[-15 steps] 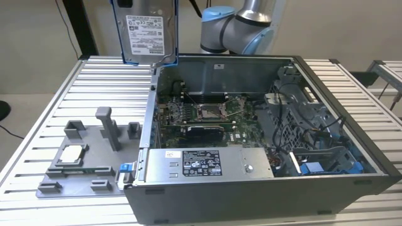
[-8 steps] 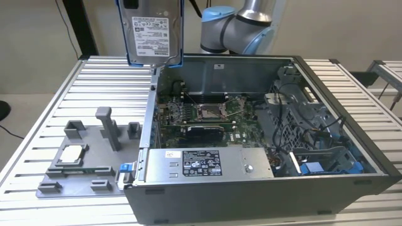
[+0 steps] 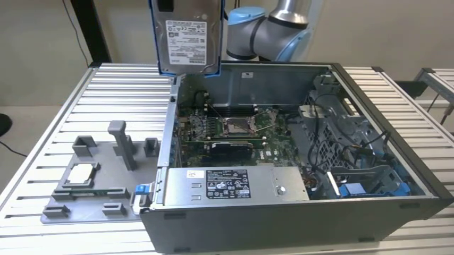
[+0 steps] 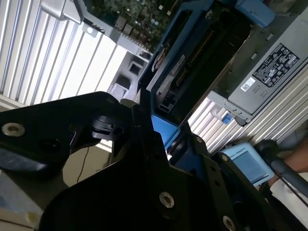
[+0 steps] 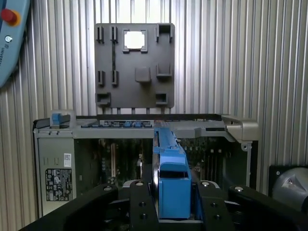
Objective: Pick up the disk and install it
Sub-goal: 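Pick up the disk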
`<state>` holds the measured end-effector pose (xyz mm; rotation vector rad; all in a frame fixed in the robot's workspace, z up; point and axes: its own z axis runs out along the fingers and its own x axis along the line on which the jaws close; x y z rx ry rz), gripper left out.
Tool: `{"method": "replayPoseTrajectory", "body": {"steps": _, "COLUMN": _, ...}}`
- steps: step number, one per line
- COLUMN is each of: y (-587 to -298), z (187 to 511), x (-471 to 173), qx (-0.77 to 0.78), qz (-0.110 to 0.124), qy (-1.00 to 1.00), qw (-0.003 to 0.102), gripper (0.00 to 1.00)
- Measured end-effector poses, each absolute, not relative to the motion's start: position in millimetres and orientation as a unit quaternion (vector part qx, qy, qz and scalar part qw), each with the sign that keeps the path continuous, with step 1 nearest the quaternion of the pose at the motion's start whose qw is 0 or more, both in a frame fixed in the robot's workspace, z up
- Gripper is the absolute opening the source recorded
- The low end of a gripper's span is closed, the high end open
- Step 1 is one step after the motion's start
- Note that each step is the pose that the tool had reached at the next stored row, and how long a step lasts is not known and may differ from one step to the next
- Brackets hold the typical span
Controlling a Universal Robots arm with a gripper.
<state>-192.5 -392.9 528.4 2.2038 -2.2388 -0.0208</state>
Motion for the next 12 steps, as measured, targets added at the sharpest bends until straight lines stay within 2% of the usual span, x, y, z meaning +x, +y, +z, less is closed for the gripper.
{"method": "replayPoseTrajectory", "body": {"steps": 12, "y": -400.1, "z": 527.6, "x": -138.1, "qx": 0.702, "qz": -0.007, "qy": -0.713, "qw": 0.000, "gripper": 0.00}}
